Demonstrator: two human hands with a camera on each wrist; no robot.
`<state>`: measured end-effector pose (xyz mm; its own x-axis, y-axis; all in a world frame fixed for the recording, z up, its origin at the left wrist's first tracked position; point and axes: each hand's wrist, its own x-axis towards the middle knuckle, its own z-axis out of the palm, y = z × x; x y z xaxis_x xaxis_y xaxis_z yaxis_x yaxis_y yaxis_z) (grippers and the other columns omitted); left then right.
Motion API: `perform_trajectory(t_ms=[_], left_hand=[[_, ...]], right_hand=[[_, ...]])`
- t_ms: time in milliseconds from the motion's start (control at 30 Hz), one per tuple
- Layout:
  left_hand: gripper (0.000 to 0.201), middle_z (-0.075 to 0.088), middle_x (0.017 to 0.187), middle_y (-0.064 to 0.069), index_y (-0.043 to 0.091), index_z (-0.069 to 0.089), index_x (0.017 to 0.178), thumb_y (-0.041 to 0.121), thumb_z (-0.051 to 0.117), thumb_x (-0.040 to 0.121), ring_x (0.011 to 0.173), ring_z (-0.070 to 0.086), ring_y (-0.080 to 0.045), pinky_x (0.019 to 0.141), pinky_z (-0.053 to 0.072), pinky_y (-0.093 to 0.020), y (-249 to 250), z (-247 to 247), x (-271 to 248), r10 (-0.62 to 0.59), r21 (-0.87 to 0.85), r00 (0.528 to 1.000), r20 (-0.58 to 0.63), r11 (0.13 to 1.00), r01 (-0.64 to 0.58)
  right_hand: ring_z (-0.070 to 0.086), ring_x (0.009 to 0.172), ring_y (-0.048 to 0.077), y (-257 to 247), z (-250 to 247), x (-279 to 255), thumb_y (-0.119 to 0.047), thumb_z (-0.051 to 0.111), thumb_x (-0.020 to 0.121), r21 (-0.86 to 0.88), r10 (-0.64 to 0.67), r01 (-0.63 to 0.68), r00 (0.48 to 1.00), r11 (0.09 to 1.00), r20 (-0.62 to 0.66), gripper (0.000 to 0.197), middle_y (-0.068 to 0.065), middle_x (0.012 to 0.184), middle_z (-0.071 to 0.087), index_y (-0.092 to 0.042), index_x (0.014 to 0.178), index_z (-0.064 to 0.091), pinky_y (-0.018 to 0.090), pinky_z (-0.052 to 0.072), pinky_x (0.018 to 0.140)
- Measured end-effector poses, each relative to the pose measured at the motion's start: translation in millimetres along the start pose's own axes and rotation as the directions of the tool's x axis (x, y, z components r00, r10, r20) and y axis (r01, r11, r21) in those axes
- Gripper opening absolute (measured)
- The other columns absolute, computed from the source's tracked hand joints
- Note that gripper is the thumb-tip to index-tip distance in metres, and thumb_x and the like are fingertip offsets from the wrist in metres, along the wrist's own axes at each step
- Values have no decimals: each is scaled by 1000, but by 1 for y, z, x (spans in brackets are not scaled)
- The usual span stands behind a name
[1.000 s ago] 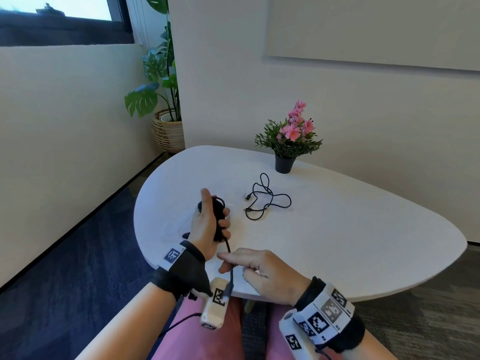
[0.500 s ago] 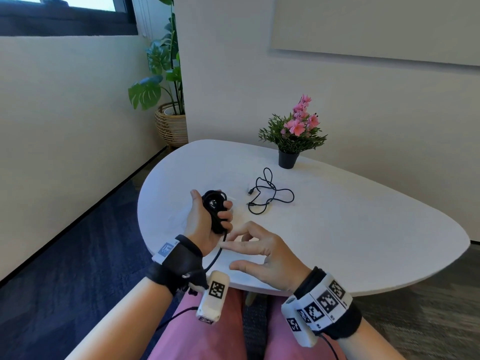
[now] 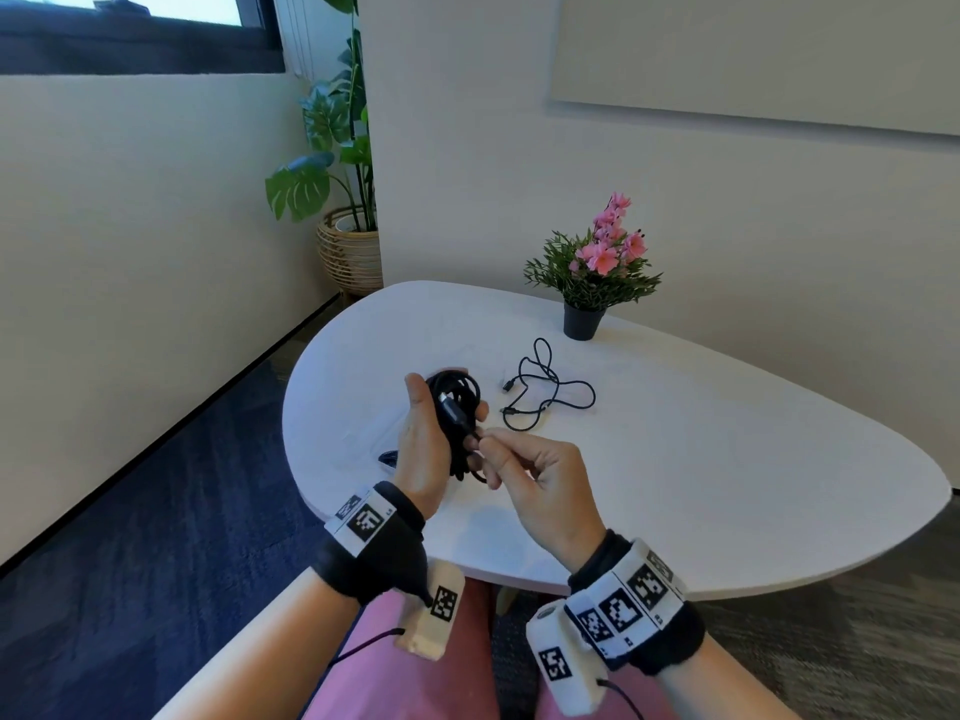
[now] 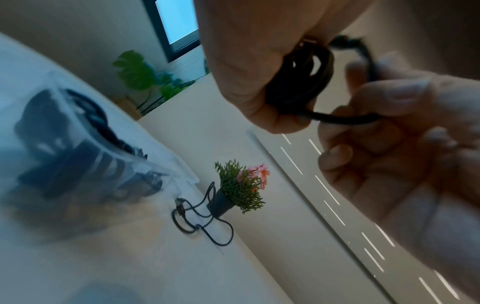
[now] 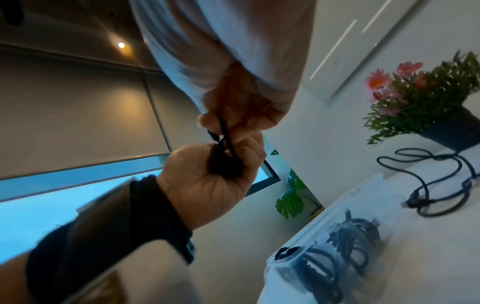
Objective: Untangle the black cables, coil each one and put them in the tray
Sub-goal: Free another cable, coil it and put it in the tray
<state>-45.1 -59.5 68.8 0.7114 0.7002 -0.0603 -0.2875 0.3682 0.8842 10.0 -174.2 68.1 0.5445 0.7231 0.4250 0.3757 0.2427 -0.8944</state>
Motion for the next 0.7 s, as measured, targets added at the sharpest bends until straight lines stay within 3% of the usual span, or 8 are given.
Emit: perform_trajectory(t_ms=[67,133,267,400,500,567,633,700], left_hand=[[74,61,76,-6,9,54,109,68,16,84,48,44,-13,40,37,-21,-2,2,-2,75,7,996,40,997,-76],[76,58,77,-9,12,50,116,69,19,79,44,40,-11,40,34,-20,-3,0,-1,128,-29,989,67,992,-127],[68,53,75,-11,15,50,112,68,20,81,45,37,-11,43,32,-19,-1,-2,0,206,-79,972,110,977,-199],[61,59,71,-6,20,55,108,61,15,86,45,43,-14,39,36,-22,2,-3,-5,241,111,961,133,960,-256],[50,58,76,-9,29,57,108,60,20,94,52,48,-24,40,42,-28,2,0,-11,284,289,931,228,894,-343],[38,58,83,-17,35,55,112,56,29,92,60,52,-34,49,48,-44,0,2,-13,298,374,916,270,844,-385],[38,67,94,-14,31,48,118,52,33,90,74,59,-44,64,50,-58,1,2,-13,278,380,930,241,855,-354],[39,70,99,-13,20,48,117,47,33,93,89,65,-41,76,51,-57,4,1,-11,263,332,941,212,887,-322]], right_hand=[[61,60,4,-3,3,1,-5,55,93,35,85,-83,995,996,-47,24,-9,51,55,-17,77,68,14,47,67],[55,52,1,-4,3,1,-6,55,92,7,119,-119,990,993,-77,18,-11,48,57,-8,79,67,12,45,60],[55,53,12,-4,2,3,-11,56,93,-34,185,-190,976,981,-115,20,-7,49,58,-4,75,62,30,49,60],[55,47,2,-11,2,5,-8,58,90,-100,188,-190,982,977,-26,19,-11,47,60,-7,72,64,13,44,55],[59,48,3,-12,5,7,-11,60,89,-192,150,-159,987,968,-61,18,-6,52,64,-5,73,65,13,44,55],[63,52,6,-11,7,9,-14,61,88,-218,123,-147,985,965,-121,16,-2,57,67,-8,74,67,17,49,56],[66,59,10,-12,7,10,-16,62,88,-210,80,-107,988,972,-132,15,-3,62,69,-11,77,71,24,55,61],[68,67,9,-15,6,9,-15,61,89,-213,62,-74,996,974,-60,14,-5,70,71,-16,83,74,25,56,67]])
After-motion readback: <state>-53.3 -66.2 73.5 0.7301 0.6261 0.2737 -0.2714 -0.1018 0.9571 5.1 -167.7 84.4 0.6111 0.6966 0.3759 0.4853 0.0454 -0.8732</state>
